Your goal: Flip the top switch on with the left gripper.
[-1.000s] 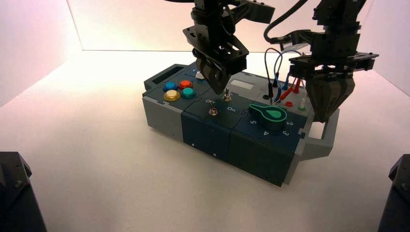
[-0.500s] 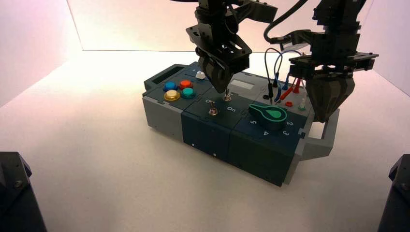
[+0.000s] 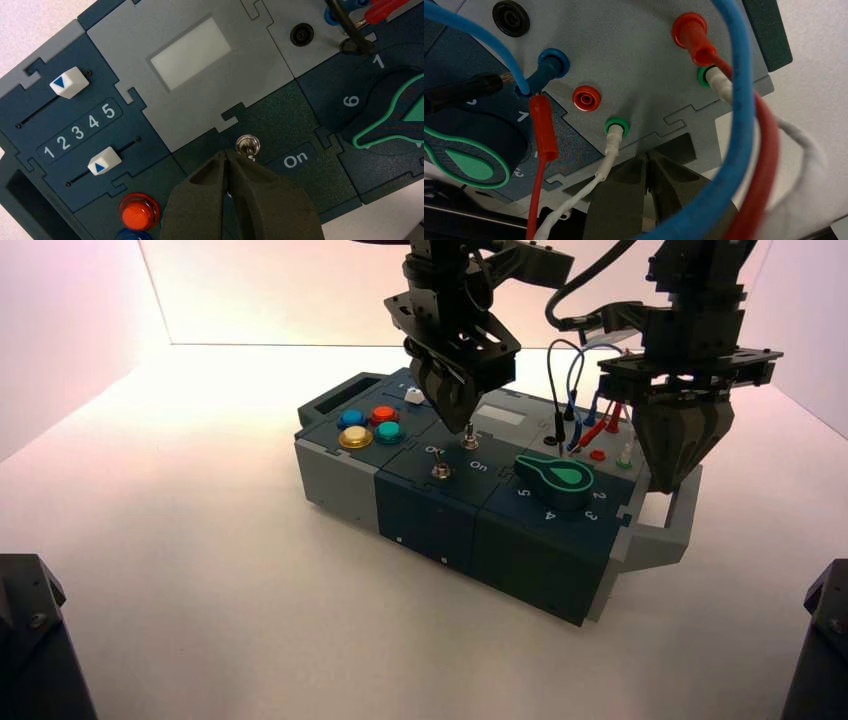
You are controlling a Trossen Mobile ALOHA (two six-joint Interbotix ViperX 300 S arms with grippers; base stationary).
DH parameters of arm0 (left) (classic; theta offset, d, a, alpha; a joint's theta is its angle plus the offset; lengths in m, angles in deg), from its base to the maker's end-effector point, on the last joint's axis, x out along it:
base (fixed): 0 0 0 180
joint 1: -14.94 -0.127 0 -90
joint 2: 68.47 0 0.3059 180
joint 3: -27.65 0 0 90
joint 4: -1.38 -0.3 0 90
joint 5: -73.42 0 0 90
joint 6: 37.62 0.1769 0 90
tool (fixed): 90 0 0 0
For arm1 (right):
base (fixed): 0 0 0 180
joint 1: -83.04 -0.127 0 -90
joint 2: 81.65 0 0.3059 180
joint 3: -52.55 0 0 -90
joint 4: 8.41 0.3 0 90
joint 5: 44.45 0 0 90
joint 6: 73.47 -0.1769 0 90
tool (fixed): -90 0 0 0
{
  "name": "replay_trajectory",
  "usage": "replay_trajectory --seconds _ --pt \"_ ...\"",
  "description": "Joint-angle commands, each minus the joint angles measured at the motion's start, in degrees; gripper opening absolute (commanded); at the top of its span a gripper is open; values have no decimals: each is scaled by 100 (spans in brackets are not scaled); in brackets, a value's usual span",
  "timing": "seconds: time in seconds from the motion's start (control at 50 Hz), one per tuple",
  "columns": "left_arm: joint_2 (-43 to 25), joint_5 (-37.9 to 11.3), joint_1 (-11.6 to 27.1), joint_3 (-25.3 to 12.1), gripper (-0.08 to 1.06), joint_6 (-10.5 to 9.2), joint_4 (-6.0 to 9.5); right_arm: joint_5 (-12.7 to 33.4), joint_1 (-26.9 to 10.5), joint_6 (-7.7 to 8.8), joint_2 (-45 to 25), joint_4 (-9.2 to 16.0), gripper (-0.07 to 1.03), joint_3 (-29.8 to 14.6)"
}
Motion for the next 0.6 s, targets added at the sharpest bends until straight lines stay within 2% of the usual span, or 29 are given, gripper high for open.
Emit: replay_trajectory --seconds 0.02,0.6 --pt "132 18 18 -141 -3 9 0 -62 -26 18 -26 18 -2 -70" --pt "62 18 290 -211 -3 -18 53 -62 -26 9 -26 18 -2 -70"
